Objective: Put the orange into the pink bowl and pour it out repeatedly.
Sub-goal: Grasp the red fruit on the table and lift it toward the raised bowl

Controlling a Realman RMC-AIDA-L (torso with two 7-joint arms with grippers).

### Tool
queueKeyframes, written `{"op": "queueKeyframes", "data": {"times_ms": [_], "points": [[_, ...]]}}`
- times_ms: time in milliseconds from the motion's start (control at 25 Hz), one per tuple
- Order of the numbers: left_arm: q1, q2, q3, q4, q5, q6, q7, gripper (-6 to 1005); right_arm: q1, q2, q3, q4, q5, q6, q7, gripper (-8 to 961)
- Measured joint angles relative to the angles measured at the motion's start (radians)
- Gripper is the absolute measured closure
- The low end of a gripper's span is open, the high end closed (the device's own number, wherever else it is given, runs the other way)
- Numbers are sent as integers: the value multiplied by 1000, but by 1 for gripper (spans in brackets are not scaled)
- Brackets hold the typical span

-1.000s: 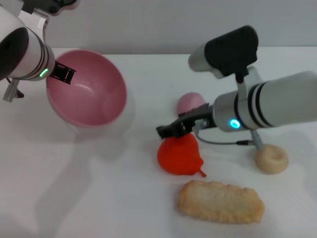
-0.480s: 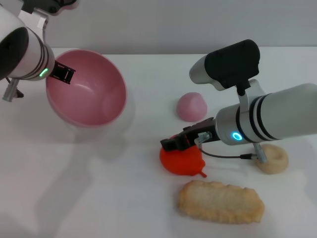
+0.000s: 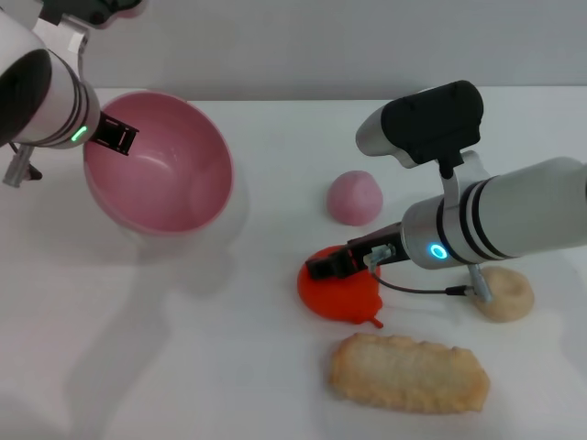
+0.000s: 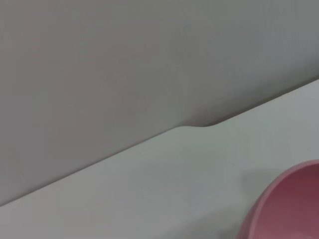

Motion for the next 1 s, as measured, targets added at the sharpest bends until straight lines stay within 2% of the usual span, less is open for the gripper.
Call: {"op": "queueKeyframes", "data": {"times_ms": [80,520,920,1000], "points": [[0,1,0,3,0,-1,0,956,5,0,-6,9,-3,-2,-3,245],[0,-1,-6,5,0,-1,18,957,-7,-2,-18,-21,-7,-18,-52,429],[-1,0,-7,2,0,1,18,957,-7,-2,-12,-31,-8,-21,-55,802],[-1,0,-7,2,0,2,18,956,-7,-2,-12,-32,-8,-21,-55,815]]}}
